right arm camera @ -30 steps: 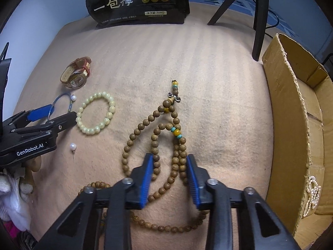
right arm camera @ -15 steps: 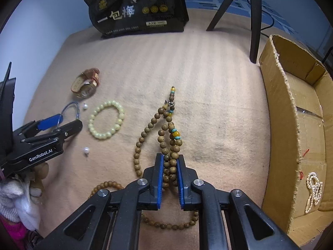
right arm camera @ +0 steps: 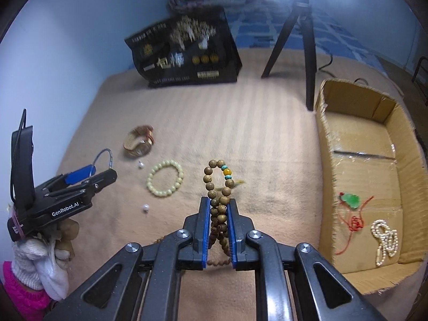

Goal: Organize jewelry
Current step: 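Lift and carry the bangle and mala with both tools into the box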

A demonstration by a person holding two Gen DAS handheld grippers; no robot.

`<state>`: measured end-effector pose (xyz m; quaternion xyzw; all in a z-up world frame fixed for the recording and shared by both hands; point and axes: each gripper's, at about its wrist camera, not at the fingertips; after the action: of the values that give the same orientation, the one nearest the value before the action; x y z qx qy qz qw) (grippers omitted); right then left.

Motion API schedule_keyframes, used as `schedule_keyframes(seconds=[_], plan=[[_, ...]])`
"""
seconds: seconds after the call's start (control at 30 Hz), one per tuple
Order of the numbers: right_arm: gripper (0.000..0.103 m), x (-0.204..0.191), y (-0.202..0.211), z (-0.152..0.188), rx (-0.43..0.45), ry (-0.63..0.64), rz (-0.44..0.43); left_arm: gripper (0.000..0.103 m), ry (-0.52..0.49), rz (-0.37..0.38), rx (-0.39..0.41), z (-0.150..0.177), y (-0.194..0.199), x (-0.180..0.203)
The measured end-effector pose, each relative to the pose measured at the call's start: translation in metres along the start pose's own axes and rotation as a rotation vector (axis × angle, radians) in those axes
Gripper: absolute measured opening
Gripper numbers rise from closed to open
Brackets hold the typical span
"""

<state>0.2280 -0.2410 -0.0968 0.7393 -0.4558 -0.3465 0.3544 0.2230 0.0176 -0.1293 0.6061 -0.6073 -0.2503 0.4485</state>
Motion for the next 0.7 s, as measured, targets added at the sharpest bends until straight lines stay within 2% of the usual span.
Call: schedule_keyframes(seconds=[0.3,0.7], plan=[[0.010,0.005,0.048,0.001,0.094,-0.006,-0.003,0.073,-0.051,0.059,0.041,0.002,0.031,0.030],[0.010,0.018,0.120,-0.002,0.261,-0.037,0.006,0.073,-0.105,0.149,0.097,0.001,0.067,0.077]])
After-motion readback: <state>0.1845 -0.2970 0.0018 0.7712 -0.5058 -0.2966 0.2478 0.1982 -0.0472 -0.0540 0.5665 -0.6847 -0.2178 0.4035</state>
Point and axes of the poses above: each gripper's, at about its wrist camera, not at the fingertips, and y roughly against the way its jaws point, x to its right, z to its underside, and after that the axes turned 11 degrees about y, right-handed
